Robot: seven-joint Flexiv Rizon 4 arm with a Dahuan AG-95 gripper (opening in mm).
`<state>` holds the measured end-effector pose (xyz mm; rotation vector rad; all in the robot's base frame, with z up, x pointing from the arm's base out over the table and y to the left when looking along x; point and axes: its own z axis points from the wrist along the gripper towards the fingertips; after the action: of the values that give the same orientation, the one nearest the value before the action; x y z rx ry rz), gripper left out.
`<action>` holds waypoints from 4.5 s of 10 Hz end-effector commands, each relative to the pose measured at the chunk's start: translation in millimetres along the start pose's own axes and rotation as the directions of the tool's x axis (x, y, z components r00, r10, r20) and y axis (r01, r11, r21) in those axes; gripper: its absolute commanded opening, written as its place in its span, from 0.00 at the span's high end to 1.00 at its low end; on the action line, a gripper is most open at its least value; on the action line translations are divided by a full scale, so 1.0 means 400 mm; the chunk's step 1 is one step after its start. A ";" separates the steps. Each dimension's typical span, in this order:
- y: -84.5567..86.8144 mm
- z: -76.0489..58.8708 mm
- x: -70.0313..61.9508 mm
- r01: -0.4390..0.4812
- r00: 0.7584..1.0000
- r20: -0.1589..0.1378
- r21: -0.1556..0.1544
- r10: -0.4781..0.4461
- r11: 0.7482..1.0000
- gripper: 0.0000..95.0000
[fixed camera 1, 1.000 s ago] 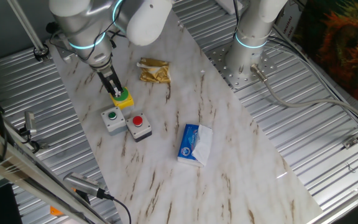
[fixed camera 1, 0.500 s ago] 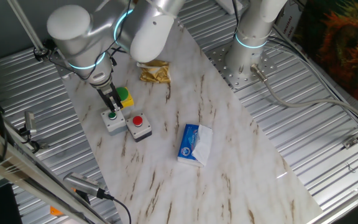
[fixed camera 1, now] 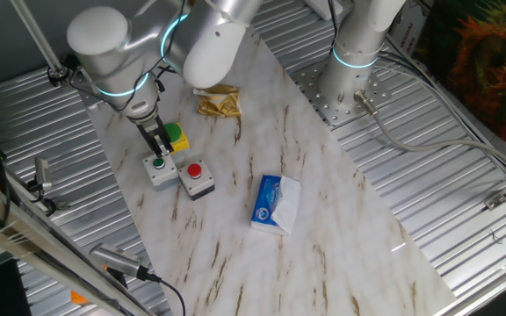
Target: Press three buttons from left to right in sequence
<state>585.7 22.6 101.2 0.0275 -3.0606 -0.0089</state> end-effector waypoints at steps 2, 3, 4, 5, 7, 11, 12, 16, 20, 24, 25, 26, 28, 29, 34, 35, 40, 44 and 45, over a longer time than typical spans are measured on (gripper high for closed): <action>-0.006 0.012 -0.005 0.004 1.000 0.003 0.002 -0.004 1.000 0.60; -0.007 0.014 -0.006 0.005 1.000 0.002 0.003 -0.005 1.000 0.60; -0.008 0.015 -0.007 0.006 1.000 0.002 0.003 -0.006 1.000 0.60; -0.008 0.015 -0.007 0.006 1.000 0.001 0.004 -0.006 1.000 0.60; -0.013 0.013 -0.007 0.007 1.000 -0.001 0.005 -0.007 1.000 0.80; -0.025 0.014 -0.010 0.019 1.000 0.000 0.001 -0.019 1.000 0.80; -0.026 0.018 -0.012 0.019 1.000 0.000 0.002 -0.019 1.000 0.80; -0.027 0.023 -0.014 0.018 1.000 -0.022 0.001 -0.018 1.000 0.80; -0.023 0.007 -0.013 0.019 1.000 -0.014 -0.002 -0.020 1.000 0.80; -0.019 -0.002 -0.015 0.016 1.000 -0.006 -0.005 -0.016 1.000 0.80; -0.019 -0.002 -0.016 0.016 1.000 -0.003 -0.004 -0.016 1.000 0.80; -0.019 -0.002 -0.016 0.015 1.000 -0.001 -0.005 -0.015 1.000 0.80; -0.019 -0.003 -0.016 0.012 1.000 0.011 -0.004 -0.012 1.000 0.80; -0.018 -0.003 -0.017 0.010 1.000 0.016 -0.002 -0.010 1.000 0.80; -0.017 -0.004 -0.020 0.009 1.000 0.018 -0.003 -0.009 1.000 0.80; -0.018 -0.002 -0.021 0.009 1.000 0.019 -0.003 -0.009 1.000 0.80; -0.016 0.001 -0.029 0.008 1.000 0.017 -0.003 -0.008 1.000 0.80; -0.016 0.007 -0.034 0.007 1.000 0.022 -0.004 -0.007 1.000 0.80; -0.016 0.008 -0.035 0.007 1.000 0.022 -0.003 -0.007 1.000 0.80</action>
<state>599.7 16.2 96.5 0.0374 -3.0830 -0.0135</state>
